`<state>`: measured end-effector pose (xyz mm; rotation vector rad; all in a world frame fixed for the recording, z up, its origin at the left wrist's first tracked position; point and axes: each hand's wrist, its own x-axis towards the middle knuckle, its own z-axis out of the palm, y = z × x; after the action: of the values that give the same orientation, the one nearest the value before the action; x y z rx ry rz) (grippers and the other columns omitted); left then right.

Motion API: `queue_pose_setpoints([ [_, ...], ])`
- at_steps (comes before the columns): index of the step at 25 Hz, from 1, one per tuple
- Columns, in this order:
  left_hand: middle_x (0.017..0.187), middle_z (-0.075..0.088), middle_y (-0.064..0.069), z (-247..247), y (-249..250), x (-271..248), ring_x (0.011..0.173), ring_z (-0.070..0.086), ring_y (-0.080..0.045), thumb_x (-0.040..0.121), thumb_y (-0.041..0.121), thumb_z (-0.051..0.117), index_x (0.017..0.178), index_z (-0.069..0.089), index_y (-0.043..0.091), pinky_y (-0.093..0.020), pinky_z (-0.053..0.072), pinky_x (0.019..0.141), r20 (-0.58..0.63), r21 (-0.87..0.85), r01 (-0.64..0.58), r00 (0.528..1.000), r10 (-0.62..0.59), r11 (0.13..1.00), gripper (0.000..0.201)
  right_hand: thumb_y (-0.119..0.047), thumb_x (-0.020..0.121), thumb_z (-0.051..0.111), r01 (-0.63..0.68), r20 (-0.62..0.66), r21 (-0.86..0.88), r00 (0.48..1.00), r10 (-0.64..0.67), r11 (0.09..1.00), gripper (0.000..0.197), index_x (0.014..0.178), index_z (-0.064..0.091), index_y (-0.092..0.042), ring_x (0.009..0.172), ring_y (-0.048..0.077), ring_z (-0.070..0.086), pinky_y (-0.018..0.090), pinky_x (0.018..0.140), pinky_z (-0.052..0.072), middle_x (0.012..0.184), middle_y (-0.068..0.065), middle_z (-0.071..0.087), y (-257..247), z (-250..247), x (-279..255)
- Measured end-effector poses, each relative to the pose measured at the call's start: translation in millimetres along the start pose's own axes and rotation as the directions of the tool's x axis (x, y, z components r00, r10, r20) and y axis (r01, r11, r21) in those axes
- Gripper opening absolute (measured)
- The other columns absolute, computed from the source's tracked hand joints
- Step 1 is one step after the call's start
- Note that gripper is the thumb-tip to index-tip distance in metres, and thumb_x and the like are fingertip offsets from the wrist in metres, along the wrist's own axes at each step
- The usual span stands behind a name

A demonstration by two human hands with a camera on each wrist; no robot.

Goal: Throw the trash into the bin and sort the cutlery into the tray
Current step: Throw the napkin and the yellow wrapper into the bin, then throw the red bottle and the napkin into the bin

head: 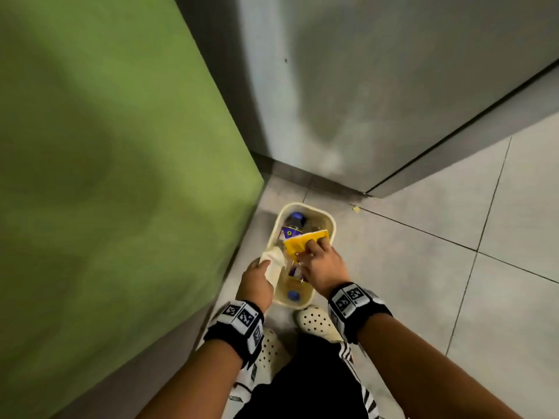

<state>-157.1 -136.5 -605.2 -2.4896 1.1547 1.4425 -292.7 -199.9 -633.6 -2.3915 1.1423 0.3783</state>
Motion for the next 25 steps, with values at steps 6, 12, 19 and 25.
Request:
queue_pose_setpoints([
  [6, 0.161, 0.012, -0.005, 54.9, -9.5, 57.3, 0.145, 0.025, -0.022, 0.096, 0.013, 0.038, 0.151, 0.016, 0.022, -0.035, 0.021, 0.121, 0.107, 0.157, -0.021, 0.994, 0.005, 0.987, 0.06, -0.031, 0.089, 0.053, -0.139, 0.278, 0.042, 0.953, 0.122, 0.989, 0.044, 0.129, 0.049, -0.013, 0.129, 0.031, 0.041, 0.042, 0.105, 0.037, 0.134, 0.011, 0.051, 12.8, 51.4, 43.1],
  [12, 0.155, 0.028, -0.007, 35.1, -10.0, 34.2, 0.141, 0.032, -0.023, 0.09, 0.012, 0.046, 0.13, 0.056, 0.014, -0.031, 0.026, 0.118, 0.199, 0.156, 0.005, 0.979, -0.036, 0.988, 0.041, -0.023, 0.086, 0.055, -0.134, 0.329, 0.093, 0.939, 0.097, 0.987, 0.053, 0.138, 0.042, -0.016, 0.137, 0.026, 0.033, 0.04, 0.114, 0.028, 0.147, 0.006, 0.039, 2.6, 22.3, 18.8],
  [19, 0.131, 0.061, -0.009, -79.8, 53.9, -91.4, 0.119, 0.058, -0.025, 0.087, 0.007, 0.05, 0.12, 0.064, 0.012, -0.027, 0.044, 0.103, 0.045, -0.118, -0.02, 0.999, 0.025, 0.993, 0.036, -0.02, 0.089, 0.049, -0.215, 0.281, 0.306, 0.951, 0.128, 0.927, 0.038, 0.127, 0.054, -0.024, 0.12, 0.029, 0.055, 0.038, 0.098, 0.045, 0.133, 0.006, 0.057, -41.0, -133.7, -36.9],
  [25, 0.118, 0.069, -0.007, -181.0, 105.4, -260.7, 0.11, 0.064, -0.025, 0.086, 0.006, 0.052, 0.114, 0.067, 0.013, -0.028, 0.048, 0.099, -0.141, -0.329, -0.115, 0.987, 0.071, 0.937, 0.033, -0.014, 0.086, 0.053, -0.001, 0.095, 0.325, 0.995, -0.031, 0.946, 0.038, 0.123, 0.058, -0.021, 0.111, 0.03, 0.06, 0.038, 0.094, 0.049, 0.123, 0.012, 0.063, -103.5, -300.9, -114.9],
])
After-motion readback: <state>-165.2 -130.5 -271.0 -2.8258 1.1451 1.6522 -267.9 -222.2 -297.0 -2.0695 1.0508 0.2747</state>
